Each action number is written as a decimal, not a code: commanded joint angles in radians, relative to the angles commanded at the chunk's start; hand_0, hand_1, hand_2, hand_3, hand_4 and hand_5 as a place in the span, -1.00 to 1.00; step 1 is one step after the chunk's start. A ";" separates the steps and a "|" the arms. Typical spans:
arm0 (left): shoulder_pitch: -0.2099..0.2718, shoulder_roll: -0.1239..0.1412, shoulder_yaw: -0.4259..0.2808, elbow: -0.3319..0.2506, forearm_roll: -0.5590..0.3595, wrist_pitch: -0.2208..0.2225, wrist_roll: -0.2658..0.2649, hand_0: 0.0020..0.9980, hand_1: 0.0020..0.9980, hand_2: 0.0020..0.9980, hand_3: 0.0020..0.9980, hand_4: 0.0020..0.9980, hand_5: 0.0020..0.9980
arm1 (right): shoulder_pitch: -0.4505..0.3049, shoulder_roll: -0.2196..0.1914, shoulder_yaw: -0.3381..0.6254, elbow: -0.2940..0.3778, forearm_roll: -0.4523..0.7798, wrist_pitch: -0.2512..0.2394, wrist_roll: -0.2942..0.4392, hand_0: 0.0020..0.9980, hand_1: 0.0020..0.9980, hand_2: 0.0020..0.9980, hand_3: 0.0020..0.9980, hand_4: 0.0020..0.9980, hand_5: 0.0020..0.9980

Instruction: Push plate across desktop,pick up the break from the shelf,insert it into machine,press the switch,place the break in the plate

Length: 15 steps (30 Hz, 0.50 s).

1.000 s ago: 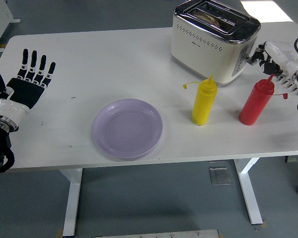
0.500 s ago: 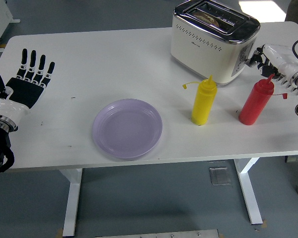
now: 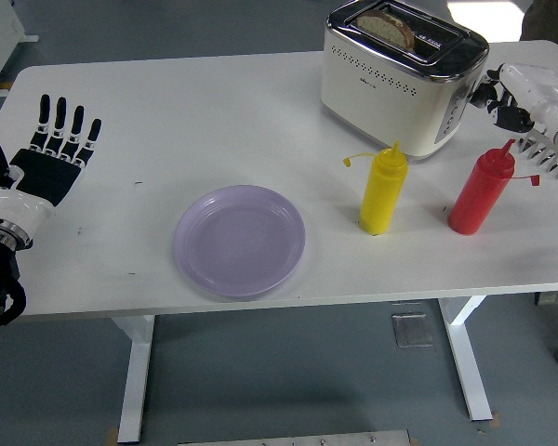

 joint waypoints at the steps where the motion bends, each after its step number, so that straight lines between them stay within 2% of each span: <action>1: 0.001 0.000 0.000 0.000 0.000 0.000 0.000 0.59 0.45 0.34 0.38 0.53 1.00 | -0.003 -0.006 0.012 0.015 -0.005 0.005 -0.004 -0.26 -0.26 0.16 -0.01 -0.79 -1.00; 8: 0.006 -0.002 -0.002 -0.001 -0.001 0.000 0.001 0.59 0.45 0.34 0.38 0.53 1.00 | -0.026 -0.046 0.095 0.119 -0.024 0.054 -0.049 -0.26 -0.25 0.14 -0.01 -0.76 -1.00; 15: 0.014 0.000 -0.007 -0.001 -0.002 0.000 0.000 0.59 0.44 0.34 0.37 0.53 1.00 | -0.003 -0.107 0.167 0.261 0.011 0.154 -0.139 -0.27 -0.22 0.13 0.01 -0.73 -1.00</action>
